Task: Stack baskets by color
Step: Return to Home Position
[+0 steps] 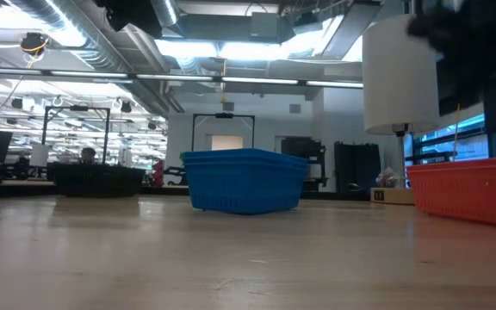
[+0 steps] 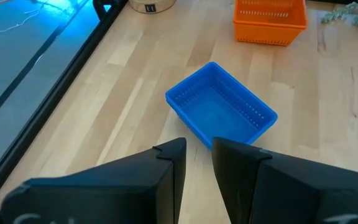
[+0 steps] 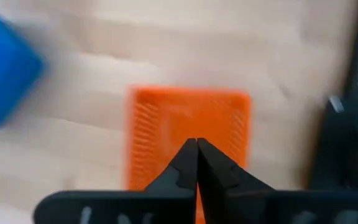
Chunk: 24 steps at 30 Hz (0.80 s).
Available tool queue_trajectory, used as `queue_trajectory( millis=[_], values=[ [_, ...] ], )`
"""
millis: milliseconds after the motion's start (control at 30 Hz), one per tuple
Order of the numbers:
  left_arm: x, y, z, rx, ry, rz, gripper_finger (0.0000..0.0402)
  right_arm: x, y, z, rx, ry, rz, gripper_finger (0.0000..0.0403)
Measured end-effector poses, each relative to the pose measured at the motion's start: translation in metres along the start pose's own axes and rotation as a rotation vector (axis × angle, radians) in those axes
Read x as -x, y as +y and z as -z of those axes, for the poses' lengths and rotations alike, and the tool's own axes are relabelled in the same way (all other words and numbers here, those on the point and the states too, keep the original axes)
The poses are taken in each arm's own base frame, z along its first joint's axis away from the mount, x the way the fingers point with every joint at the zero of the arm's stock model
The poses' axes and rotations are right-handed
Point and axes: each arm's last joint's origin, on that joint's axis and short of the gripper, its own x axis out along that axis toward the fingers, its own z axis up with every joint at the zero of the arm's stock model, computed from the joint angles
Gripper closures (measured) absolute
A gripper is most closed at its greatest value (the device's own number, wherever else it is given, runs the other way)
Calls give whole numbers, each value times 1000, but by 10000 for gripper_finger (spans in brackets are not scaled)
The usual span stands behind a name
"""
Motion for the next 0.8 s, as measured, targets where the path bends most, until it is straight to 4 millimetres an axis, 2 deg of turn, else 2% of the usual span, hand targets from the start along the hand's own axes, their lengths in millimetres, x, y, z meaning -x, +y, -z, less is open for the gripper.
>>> queue_trajectory(
  millis=[133,267,367,467,600,800],
  values=[
    [1,-3,0,-6,0,15,332,40,16,-15,173,-157,-153,402],
    [1,-5,1,-16,8,41,332,77,27,-27,449,-314,-266,403],
    [1,-5,1,13,11,49,337,99,32,-33,648,-390,-324,403],
    [7,-4,1,29,-2,71,357,116,34,-39,794,-456,-373,403],
    [23,1,1,52,-45,119,395,135,17,-48,883,-532,-428,403],
    [55,14,3,79,-161,98,401,145,-29,-58,863,-609,-562,403]
  ],
)
